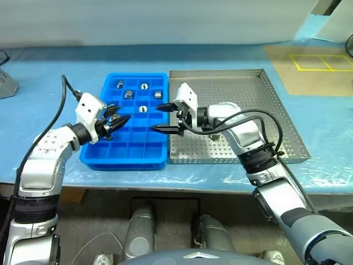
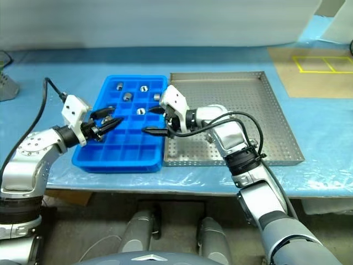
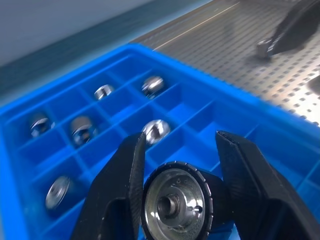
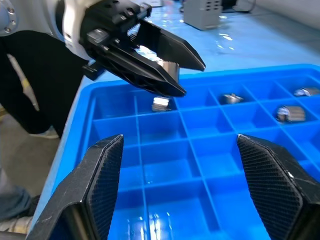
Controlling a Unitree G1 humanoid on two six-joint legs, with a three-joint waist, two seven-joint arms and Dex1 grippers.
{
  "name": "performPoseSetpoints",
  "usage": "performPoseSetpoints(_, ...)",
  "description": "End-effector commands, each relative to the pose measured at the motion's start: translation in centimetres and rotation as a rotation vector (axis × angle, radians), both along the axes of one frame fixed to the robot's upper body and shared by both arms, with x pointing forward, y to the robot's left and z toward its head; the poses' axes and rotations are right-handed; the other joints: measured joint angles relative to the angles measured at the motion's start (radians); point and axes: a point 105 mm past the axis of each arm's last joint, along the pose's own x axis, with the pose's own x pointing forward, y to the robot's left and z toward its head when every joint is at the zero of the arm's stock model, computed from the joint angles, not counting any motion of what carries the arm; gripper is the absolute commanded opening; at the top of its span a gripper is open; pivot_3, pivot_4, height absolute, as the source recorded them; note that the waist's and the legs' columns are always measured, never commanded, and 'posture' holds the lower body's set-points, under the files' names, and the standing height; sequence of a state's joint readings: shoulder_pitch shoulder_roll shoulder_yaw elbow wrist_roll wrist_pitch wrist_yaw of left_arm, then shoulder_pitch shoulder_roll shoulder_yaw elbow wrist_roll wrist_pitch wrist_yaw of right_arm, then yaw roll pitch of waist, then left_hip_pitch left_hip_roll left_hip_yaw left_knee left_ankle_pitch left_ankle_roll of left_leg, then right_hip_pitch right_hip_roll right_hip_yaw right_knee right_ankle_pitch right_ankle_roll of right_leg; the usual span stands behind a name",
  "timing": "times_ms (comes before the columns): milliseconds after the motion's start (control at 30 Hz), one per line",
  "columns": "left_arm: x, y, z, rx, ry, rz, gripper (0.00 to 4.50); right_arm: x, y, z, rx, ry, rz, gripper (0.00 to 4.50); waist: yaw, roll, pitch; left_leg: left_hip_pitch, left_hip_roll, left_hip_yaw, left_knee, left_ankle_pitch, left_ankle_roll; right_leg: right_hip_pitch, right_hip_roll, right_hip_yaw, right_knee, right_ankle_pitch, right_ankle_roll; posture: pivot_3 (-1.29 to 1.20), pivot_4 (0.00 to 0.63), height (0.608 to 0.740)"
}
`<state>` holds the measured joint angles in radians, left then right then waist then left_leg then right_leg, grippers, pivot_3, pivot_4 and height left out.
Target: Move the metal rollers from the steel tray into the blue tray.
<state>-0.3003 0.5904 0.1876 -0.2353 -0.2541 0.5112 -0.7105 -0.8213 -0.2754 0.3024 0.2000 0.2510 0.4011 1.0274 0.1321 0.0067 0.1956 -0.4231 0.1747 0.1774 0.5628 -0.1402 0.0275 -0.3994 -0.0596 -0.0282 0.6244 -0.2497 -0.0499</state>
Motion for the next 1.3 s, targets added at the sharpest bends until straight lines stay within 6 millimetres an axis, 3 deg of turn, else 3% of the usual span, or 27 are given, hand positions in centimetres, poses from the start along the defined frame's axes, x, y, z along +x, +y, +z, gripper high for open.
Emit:
performPoseSetpoints(33,1.0,-0.4,0.8,0.011,-0.066,0.067,1.87,0.1,0.5,1.1,0.013,-0.054,0.026,3.71,0.014,0.000,0.000,0.000,0.000,0.000,0.000,0.000,0.000,0.000,0.000,0.000,0.000,0.000,0.000,0.25,0.150,0.740)
performPoseSetpoints(167,3.2,0.0,0.0,0.006,-0.059,0.163,1.87,-0.1,0.5,0.7,0.009,-0.054,0.029,3.71,0.024,0.000,0.000,0.001,0.000,-0.001,0.000,0.002,-0.003,0.000,0.000,0.000,0.001,0.000,0.001,0.23,0.150,0.740)
performPoseSetpoints(367,5.4,-0.8,-1.2,-0.024,-0.014,0.159,1.87,-0.1,0.1,0.3,0.007,-0.049,-0.006,3.71,0.019,-0.001,-0.001,0.000,0.000,-0.001,0.000,0.004,-0.006,-0.002,0.001,0.000,0.002,0.001,0.001,0.19,0.150,0.740)
performPoseSetpoints(500,5.9,-1.9,-1.7,-0.009,0.007,0.100,1.87,-0.2,-0.3,0.3,0.007,-0.050,-0.027,3.71,0.017,-0.001,-0.001,-0.005,0.000,-0.001,0.000,0.004,-0.006,-0.006,0.001,0.000,0.002,0.001,0.001,0.17,0.150,0.740)
performPoseSetpoints(633,6.1,-1.7,-2.9,0.045,0.045,0.103,1.87,0.2,-0.9,0.2,0.006,-0.054,-0.070,3.71,0.015,-0.001,-0.001,-0.006,0.000,-0.001,0.000,0.004,-0.006,-0.006,0.001,0.000,0.002,0.001,0.001,0.14,0.150,0.740)
performPoseSetpoints(733,6.5,-0.9,-2.8,0.037,0.045,0.137,2.92,0.4,-1.2,0.2,0.007,-0.060,-0.094,3.71,0.013,-0.001,-0.001,-0.006,0.000,-0.001,0.000,0.004,-0.006,-0.006,0.001,0.000,0.002,0.001,0.001,0.11,0.150,0.740)
performPoseSetpoints(867,6.8,-1.8,-2.1,0.084,0.008,0.102,4.22,0.4,-1.4,0.1,0.009,-0.063,-0.110,3.71,0.008,-0.001,-0.001,-0.005,0.000,-0.001,0.001,0.004,-0.006,-0.006,0.001,0.000,0.004,0.001,0.001,0.10,0.150,0.740)
performPoseSetpoints(967,7.3,-2.8,-0.1,0.106,-0.053,0.073,4.22,0.6,-1.9,0.4,0.017,-0.070,-0.139,3.71,0.009,-0.001,-0.001,-0.006,0.000,-0.001,0.002,0.004,-0.006,-0.006,0.001,0.000,0.004,0.001,0.001,0.06,0.150,0.740)
performPoseSetpoints(1133,6.8,-6.7,5.2,-0.002,-0.190,-0.114,4.22,1.1,-3.7,1.4,0.038,-0.077,-0.207,3.71,0.005,-0.001,-0.001,-0.007,0.000,-0.001,0.007,0.004,-0.006,-0.006,0.000,0.000,0.009,0.001,0.001,-0.02,0.150,0.740)
performPoseSetpoints(1233,6.6,-9.2,6.1,-0.011,-0.200,-0.250,4.22,2.0,-6.5,2.3,0.052,-0.096,-0.319,3.71,-0.007,-0.001,-0.001,-0.006,0.000,-0.001,0.009,0.004,-0.005,-0.006,0.000,0.001,0.011,0.001,0.001,-0.09,0.150,0.740)
performPoseSetpoints(1300,7.0,-10.9,5.2,0.041,-0.181,-0.320,4.22,2.1,-8.7,2.4,0.041,-0.108,-0.394,3.71,-0.012,-0.001,-0.001,-0.005,0.000,0.000,0.010,0.004,-0.006,-0.006,0.000,0.002,0.013,0.001,0.001,-0.15,0.150,0.740)
